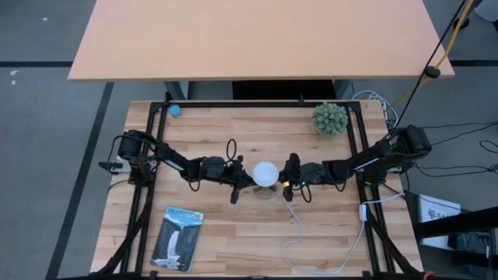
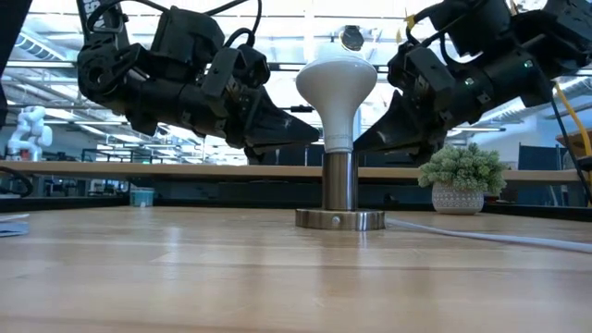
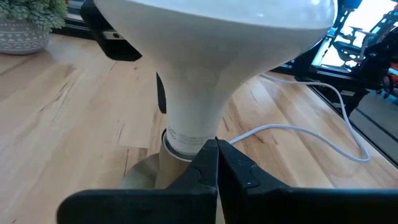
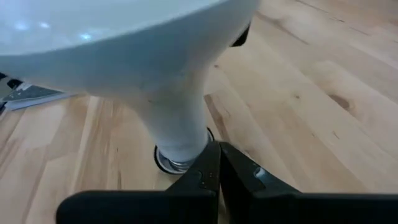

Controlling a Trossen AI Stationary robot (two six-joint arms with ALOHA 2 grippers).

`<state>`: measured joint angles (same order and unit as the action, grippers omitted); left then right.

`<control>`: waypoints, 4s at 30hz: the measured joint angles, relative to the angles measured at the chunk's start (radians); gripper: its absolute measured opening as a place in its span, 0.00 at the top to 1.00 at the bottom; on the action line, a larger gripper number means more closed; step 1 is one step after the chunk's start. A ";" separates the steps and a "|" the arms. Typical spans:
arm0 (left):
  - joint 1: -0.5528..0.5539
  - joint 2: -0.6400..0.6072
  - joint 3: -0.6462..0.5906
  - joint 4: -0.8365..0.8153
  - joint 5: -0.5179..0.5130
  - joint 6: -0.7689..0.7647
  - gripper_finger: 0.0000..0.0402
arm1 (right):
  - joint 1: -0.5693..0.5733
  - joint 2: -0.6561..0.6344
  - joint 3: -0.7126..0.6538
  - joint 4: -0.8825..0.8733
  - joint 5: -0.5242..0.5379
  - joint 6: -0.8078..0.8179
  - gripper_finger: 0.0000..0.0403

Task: Screw lightbulb
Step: Insert the lightbulb into the lamp

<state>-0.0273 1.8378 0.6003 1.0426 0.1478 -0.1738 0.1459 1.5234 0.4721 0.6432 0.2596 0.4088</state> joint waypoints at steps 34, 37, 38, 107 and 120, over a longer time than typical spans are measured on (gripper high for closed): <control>0.012 0.009 0.036 -0.039 -0.008 0.026 1.00 | 0.055 -0.039 0.000 -0.001 -0.125 -0.031 1.00; 0.012 0.009 0.036 -0.039 -0.008 0.025 1.00 | 0.055 -0.039 0.000 -0.019 -0.152 -0.009 1.00; 0.012 0.009 0.036 -0.039 -0.007 0.025 1.00 | 0.055 -0.039 0.000 -0.028 -0.155 0.001 1.00; 0.023 0.007 0.037 -0.144 -0.054 0.018 1.00 | 0.053 -0.039 0.000 -0.180 -0.164 0.116 1.00; 0.125 -0.065 -0.045 -0.154 -0.049 -0.054 1.00 | 0.193 0.002 -0.045 -0.183 0.027 0.337 1.00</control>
<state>0.0981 1.7726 0.5548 0.8886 0.0991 -0.2278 0.3384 1.5257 0.4271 0.4599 0.2862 0.7457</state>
